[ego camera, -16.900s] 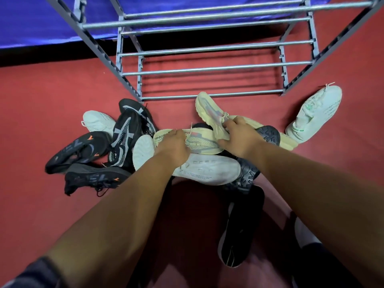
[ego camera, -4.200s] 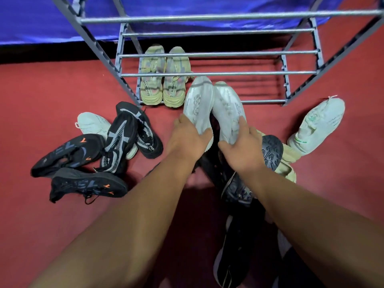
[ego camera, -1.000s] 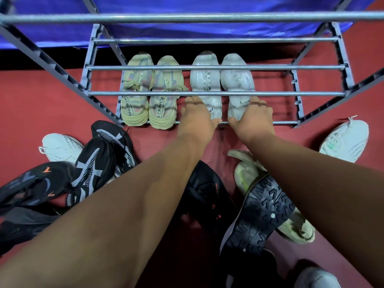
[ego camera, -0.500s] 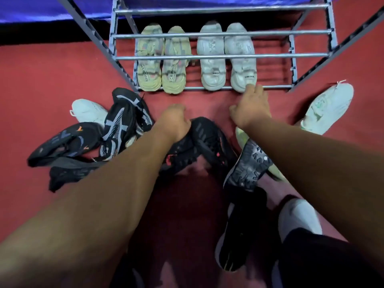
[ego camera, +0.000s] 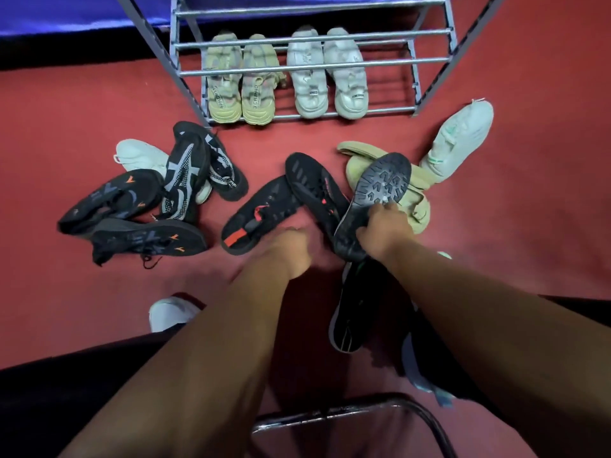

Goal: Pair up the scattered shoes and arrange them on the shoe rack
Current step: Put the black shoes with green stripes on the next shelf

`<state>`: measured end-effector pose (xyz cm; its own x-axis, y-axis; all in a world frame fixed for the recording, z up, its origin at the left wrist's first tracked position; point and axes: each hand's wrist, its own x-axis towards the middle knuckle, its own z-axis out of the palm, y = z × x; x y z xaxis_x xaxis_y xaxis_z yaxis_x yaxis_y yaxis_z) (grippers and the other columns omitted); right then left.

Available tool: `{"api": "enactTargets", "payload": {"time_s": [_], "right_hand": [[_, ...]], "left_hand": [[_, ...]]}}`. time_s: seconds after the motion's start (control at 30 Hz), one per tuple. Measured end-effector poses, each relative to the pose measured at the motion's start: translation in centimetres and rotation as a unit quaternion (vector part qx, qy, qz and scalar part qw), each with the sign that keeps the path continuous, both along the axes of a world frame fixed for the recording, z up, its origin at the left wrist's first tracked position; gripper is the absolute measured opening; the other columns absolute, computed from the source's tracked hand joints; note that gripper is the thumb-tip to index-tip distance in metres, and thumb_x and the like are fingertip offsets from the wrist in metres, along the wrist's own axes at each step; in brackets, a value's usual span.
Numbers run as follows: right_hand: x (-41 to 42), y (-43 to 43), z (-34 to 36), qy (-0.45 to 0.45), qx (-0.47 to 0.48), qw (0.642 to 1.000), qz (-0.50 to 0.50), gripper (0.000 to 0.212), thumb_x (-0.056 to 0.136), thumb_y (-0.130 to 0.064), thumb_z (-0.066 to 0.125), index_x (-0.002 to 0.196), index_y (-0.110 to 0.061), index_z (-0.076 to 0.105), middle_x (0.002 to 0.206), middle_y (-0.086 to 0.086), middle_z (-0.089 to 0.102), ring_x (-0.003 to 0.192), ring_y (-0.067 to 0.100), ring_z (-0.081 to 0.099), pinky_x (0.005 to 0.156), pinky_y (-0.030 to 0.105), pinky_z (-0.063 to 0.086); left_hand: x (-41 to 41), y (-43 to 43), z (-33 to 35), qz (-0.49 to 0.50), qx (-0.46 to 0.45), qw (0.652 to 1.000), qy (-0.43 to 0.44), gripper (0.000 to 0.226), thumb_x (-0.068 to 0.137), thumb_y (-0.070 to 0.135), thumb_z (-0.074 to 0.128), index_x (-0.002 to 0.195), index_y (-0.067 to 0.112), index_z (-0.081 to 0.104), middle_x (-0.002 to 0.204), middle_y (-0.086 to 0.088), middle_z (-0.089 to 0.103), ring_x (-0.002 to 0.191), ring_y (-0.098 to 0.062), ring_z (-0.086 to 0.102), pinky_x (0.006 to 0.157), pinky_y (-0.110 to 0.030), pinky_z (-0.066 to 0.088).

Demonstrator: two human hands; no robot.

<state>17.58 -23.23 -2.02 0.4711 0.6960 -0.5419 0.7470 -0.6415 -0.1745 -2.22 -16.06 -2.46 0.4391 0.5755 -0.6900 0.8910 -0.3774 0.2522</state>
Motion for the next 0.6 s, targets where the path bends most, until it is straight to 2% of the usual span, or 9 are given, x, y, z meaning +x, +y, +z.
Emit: {"api": "enactTargets", "payload": {"time_s": [0.03,0.13,0.2,0.27,0.33,0.4,0.5,0.53,0.6], "right_hand": [[0.3,-1.1,-0.4,0.004,-0.012,1.000,0.001,0.058,0.089,-0.036,0.062,0.133,0.000,0.051,0.135,0.023,0.049,0.122,0.045,0.051,0.101,0.047,0.046],[1.1,-3.0,-1.1,0.033,-0.046,0.998,0.001,0.052,0.090,-0.033,0.056,0.129,0.002,0.055,0.131,0.022,0.055,0.121,0.041,0.051,0.101,0.042,0.047],[1.6,-3.3,-1.6,0.062,-0.036,0.996,-0.051,0.049,0.089,-0.033,0.057,0.125,0.001,0.057,0.124,0.021,0.061,0.116,0.040,0.057,0.096,0.039,0.050],[1.9,-2.8,-1.9,0.092,-0.018,0.989,-0.114,0.044,0.088,-0.036,0.062,0.117,-0.003,0.062,0.109,0.016,0.066,0.107,0.037,0.064,0.084,0.035,0.051],[2.0,-1.7,-2.3,0.152,0.018,0.970,-0.191,0.041,0.086,-0.040,0.069,0.115,-0.010,0.068,0.100,0.007,0.069,0.100,0.032,0.068,0.080,0.031,0.049],[2.1,-0.4,-2.5,0.213,0.066,0.936,-0.274,0.044,0.084,-0.040,0.072,0.119,-0.014,0.071,0.102,0.001,0.073,0.095,0.026,0.069,0.082,0.030,0.053],[2.4,0.8,-2.5,0.276,0.103,0.861,-0.415,0.049,0.077,-0.043,0.074,0.118,-0.016,0.069,0.095,-0.003,0.073,0.085,0.022,0.071,0.077,0.031,0.056],[2.4,0.9,-2.4,0.283,0.100,0.851,-0.431,0.051,0.075,-0.044,0.072,0.117,-0.015,0.069,0.094,-0.002,0.073,0.084,0.023,0.070,0.075,0.032,0.055],[2.3,0.8,-2.5,0.281,0.097,0.862,-0.411,0.050,0.072,-0.043,0.069,0.115,-0.017,0.068,0.094,-0.001,0.073,0.083,0.022,0.070,0.072,0.033,0.052]], "left_hand": [[0.3,-0.7,-0.3,0.003,-0.011,1.000,0.000,0.048,0.089,0.036,0.056,0.132,0.016,0.064,0.134,-0.014,0.063,0.124,-0.036,0.059,0.106,-0.042,0.046],[1.3,-2.1,-1.4,0.050,-0.052,0.997,-0.022,0.042,0.095,0.029,0.060,0.134,0.013,0.062,0.136,-0.013,0.061,0.121,-0.033,0.060,0.104,-0.040,0.048],[1.9,-2.4,-1.9,0.082,-0.058,0.994,-0.037,0.041,0.094,0.028,0.061,0.133,0.013,0.061,0.134,-0.012,0.061,0.117,-0.033,0.061,0.102,-0.040,0.050],[2.3,-2.3,-2.4,0.105,-0.057,0.992,-0.049,0.041,0.094,0.027,0.060,0.133,0.014,0.060,0.133,-0.011,0.062,0.116,-0.032,0.062,0.101,-0.037,0.049],[2.7,-1.9,-2.9,0.133,-0.068,0.986,-0.076,0.042,0.094,0.024,0.062,0.135,0.015,0.057,0.128,-0.008,0.064,0.115,-0.029,0.062,0.099,-0.032,0.048],[2.8,-1.3,-3.1,0.152,-0.098,0.976,-0.119,0.052,0.093,0.025,0.068,0.142,0.021,0.052,0.128,0.000,0.064,0.114,-0.020,0.062,0.098,-0.026,0.045],[2.6,-0.2,-2.8,0.079,-0.121,0.979,-0.146,0.071,0.086,0.047,0.073,0.149,0.036,0.042,0.128,0.019,0.057,0.115,-0.004,0.055,0.094,-0.020,0.036],[2.5,0.2,-2.6,0.064,-0.129,0.978,-0.151,0.073,0.083,0.054,0.073,0.148,0.039,0.043,0.126,0.022,0.054,0.118,-0.005,0.054,0.095,-0.020,0.037],[2.4,1.0,-2.8,0.048,-0.134,0.979,-0.147,0.078,0.079,0.064,0.070,0.148,0.042,0.043,0.133,0.016,0.054,0.129,-0.012,0.053,0.106,-0.028,0.040]]}}
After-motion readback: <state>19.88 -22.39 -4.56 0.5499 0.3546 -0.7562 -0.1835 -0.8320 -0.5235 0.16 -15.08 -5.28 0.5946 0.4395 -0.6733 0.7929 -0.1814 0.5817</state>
